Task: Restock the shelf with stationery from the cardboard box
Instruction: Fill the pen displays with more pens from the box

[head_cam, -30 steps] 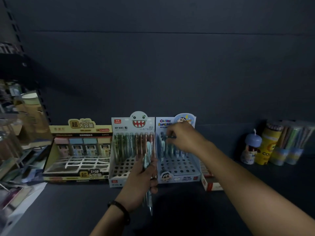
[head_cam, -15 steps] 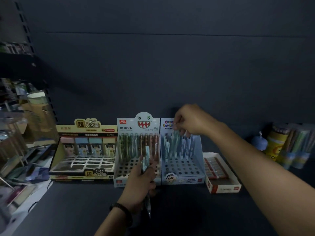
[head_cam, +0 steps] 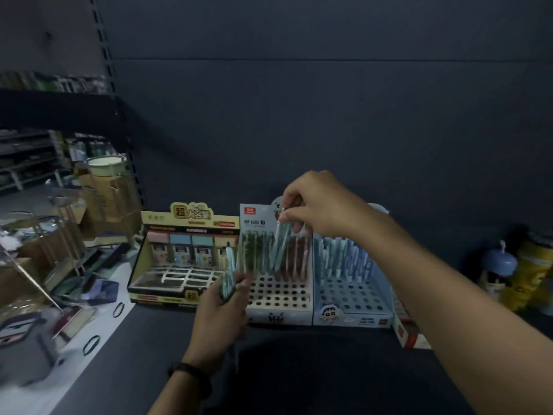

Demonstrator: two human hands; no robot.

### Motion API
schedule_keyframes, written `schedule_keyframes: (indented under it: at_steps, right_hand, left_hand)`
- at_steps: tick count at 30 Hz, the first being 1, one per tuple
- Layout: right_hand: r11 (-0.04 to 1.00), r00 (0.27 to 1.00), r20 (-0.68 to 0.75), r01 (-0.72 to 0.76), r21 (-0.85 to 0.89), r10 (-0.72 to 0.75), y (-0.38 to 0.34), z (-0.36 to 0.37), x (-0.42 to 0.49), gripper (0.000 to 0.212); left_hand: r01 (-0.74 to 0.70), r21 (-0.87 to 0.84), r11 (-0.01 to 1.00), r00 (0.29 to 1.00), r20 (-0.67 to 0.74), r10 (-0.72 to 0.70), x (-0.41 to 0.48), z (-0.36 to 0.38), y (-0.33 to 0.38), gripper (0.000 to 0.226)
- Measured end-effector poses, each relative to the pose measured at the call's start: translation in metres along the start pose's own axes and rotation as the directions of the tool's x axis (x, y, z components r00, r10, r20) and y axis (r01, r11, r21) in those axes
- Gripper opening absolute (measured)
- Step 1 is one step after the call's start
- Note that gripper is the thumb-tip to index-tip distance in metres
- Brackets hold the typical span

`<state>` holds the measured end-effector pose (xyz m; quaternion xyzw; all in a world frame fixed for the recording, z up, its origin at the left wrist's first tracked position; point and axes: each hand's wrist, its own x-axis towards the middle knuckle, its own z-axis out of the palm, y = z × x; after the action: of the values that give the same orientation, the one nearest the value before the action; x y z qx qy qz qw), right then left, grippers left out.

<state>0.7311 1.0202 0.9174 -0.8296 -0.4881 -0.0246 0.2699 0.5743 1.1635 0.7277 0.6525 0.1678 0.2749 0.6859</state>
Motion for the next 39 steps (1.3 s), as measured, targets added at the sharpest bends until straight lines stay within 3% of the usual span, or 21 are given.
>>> schedule_keyframes:
  at_steps: [8, 33, 39]
  right_hand:
    - [0.995, 0.995, 0.082, -0.048, -0.086, 0.055, 0.01, 0.058, 0.035, 0.006]
    - [0.974, 0.988, 0.1, -0.092, -0.209, 0.115, 0.004, 0.083, 0.049, 0.014]
    - [0.95, 0.968, 0.113, -0.19, -0.248, 0.223, 0.01, 0.088, 0.048, 0.01]
  left_hand:
    - [0.144, -0.306, 0.941, 0.99, 0.03, -0.141, -0.001, -0.009, -0.012, 0.005]
    - [0.113, -0.292, 0.95, 0.993, 0.053, -0.102, -0.004, -0.01, -0.014, 0.007]
    - [0.167, -0.34, 0.925, 0.986, 0.063, -0.154, -0.004, -0.007, -0.012, 0.008]
